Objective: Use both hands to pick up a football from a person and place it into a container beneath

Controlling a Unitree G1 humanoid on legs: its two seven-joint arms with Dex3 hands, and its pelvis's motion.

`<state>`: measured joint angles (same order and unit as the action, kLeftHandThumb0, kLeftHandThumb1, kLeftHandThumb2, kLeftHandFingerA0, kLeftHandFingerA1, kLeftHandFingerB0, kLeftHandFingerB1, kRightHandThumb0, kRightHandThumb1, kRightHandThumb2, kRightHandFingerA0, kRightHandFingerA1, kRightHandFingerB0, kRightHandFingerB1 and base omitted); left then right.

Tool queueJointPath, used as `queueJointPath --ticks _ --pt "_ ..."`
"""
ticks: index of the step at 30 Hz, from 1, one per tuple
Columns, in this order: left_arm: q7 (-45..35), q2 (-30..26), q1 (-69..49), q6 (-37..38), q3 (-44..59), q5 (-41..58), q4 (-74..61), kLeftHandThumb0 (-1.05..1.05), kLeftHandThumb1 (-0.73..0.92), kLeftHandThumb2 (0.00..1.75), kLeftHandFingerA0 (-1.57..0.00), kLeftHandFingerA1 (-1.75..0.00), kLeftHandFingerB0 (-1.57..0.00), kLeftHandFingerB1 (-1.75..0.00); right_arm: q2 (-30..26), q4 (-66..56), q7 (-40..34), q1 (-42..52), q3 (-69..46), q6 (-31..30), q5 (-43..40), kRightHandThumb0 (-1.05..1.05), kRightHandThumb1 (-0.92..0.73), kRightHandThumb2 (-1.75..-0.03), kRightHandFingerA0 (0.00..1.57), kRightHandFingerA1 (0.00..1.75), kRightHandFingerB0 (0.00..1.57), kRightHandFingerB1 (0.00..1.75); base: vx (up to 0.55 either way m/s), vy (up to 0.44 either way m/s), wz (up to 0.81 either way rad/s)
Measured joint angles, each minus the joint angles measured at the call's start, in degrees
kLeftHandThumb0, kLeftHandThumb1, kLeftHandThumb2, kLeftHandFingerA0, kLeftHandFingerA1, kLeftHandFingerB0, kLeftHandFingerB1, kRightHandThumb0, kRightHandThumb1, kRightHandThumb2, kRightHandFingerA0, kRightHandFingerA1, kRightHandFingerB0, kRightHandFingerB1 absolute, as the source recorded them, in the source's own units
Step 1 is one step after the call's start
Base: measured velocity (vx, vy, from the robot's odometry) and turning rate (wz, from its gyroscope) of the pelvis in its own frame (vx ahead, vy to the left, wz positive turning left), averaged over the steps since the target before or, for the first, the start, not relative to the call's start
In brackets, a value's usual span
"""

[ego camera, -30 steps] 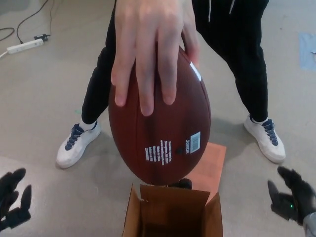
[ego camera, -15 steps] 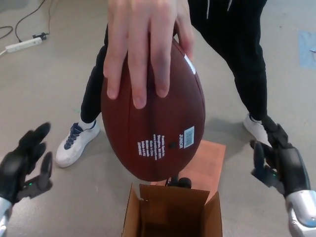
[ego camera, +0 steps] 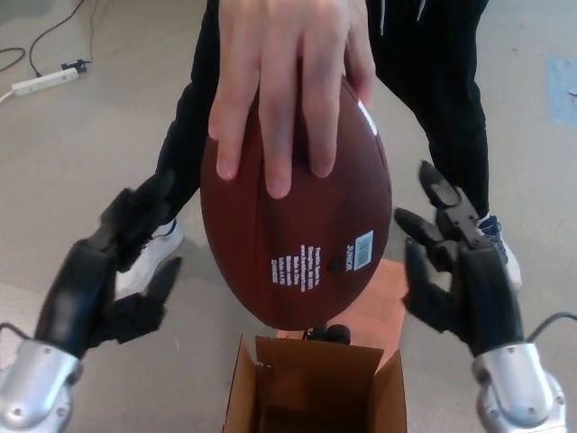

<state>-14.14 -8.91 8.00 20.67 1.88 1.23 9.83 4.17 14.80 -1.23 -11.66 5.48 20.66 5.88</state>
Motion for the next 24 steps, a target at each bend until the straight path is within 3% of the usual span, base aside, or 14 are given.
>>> queueJointPath --ticks 1,4,5,8,9,11,12,13,14,16,17,24 --pt "0.0 0.7 -0.4 -0.4 -0.7 0.1 -2.1 -0.83 0.85 0.68 -0.14 -0.26 -0.12 -0.25 0.7 -1.5 0.0 0.5 1.0 0.0 0.1 -0.87 -0.82 -1.13 0.02 0.11 0.03 0.15 0.0 0.0 0.0" --pt "0.3 3.2 -1.2 -2.0 -2.8 0.4 -7.6 -0.82 0.85 0.67 -0.14 -0.25 -0.13 -0.25 3.0 -5.2 -0.2 2.0 4.0 -0.3 0.5 -0.78 -0.77 -1.13 0.0 0.17 0.01 0.21 0.0 0.0 0.0" --pt "0.6 4.3 -1.5 -2.9 -3.2 0.6 -9.6 -0.91 0.74 1.04 -0.02 -0.35 -0.1 -0.36 3.6 -6.5 -0.4 2.5 4.8 -0.5 0.5 -0.77 -0.77 -1.13 0.0 0.18 0.01 0.2 0.0 0.0 0.0" --pt "1.9 6.6 -1.8 -4.8 -4.0 1.4 -14.2 -0.88 0.77 1.06 -0.03 -0.34 -0.11 -0.36 5.1 -9.5 -1.0 3.5 6.8 -0.9 0.6 -0.75 -0.78 -1.15 0.0 0.19 0.0 0.2 0.0 0.0 0.0" --pt "2.7 7.6 -1.9 -5.5 -4.4 1.6 -16.0 -0.88 0.79 1.07 -0.03 -0.36 -0.09 -0.36 5.7 -10.9 -1.5 4.0 7.7 -1.2 0.7 -0.79 -0.76 -1.01 0.0 0.15 0.0 0.17 0.0 0.0 0.0" --pt "4.1 9.1 -2.1 -6.8 -5.1 1.8 -19.0 -0.85 0.78 1.08 -0.02 -0.34 -0.11 -0.36 6.7 -12.9 -2.8 4.8 8.7 -1.8 0.8 -0.79 -0.77 -1.01 0.0 0.16 0.01 0.17 0.0 0.0 0.0" --pt "4.5 9.5 -2.1 -7.2 -5.3 1.9 -19.8 -0.81 0.75 1.08 0.0 -0.34 -0.15 -0.39 6.8 -13.4 -3.2 4.8 8.9 -2.0 0.8 -0.77 -0.92 -0.74 0.0 0.2 0.0 0.21 0.0 0.0 0.0" --pt "5.3 10.0 -2.1 -8.2 -5.7 1.9 -21.2 -0.81 0.75 1.08 0.0 -0.34 -0.15 -0.39 6.8 -14.2 -4.1 4.9 9.3 -2.4 0.8 -0.77 -0.92 -0.74 0.0 0.2 0.0 0.21 0.0 0.0 0.0" --pt "6.1 10.6 -2.1 -9.1 -6.0 1.9 -22.2 -0.79 0.84 0.71 -0.11 -0.28 -0.16 -0.27 6.8 -14.7 -4.9 4.9 9.7 -2.9 0.8 -0.79 -0.77 -1.02 0.0 0.16 0.0 0.17 0.0 0.0 0.0" --pt "7.0 11.2 -2.1 -10.2 -6.4 1.9 -22.8 -0.79 0.83 0.73 -0.11 -0.27 -0.15 -0.27 6.8 -15.0 -5.7 4.9 9.9 -3.5 0.8 -0.78 -0.75 -0.96 0.0 0.19 0.0 0.19 0.0 0.0 0.0" --pt "7.6 11.6 -2.0 -10.8 -6.6 1.9 -22.9 -0.78 0.74 1.04 -0.05 -0.36 -0.1 -0.36 6.8 -15.1 -6.2 4.9 10.0 -3.8 0.8 -0.73 -0.79 -1.16 0.0 0.21 0.0 0.22 0.0 0.0 0.0" --pt "10.8 13.0 0.1 -15.5 -7.5 1.6 -22.3 -0.79 0.72 1.02 -0.05 -0.32 -0.1 -0.33 6.8 -14.8 -8.7 3.9 10.3 -6.5 0.4 -0.75 -0.79 -1.15 0.0 0.19 0.01 0.21 0.0 0.0 0.0"
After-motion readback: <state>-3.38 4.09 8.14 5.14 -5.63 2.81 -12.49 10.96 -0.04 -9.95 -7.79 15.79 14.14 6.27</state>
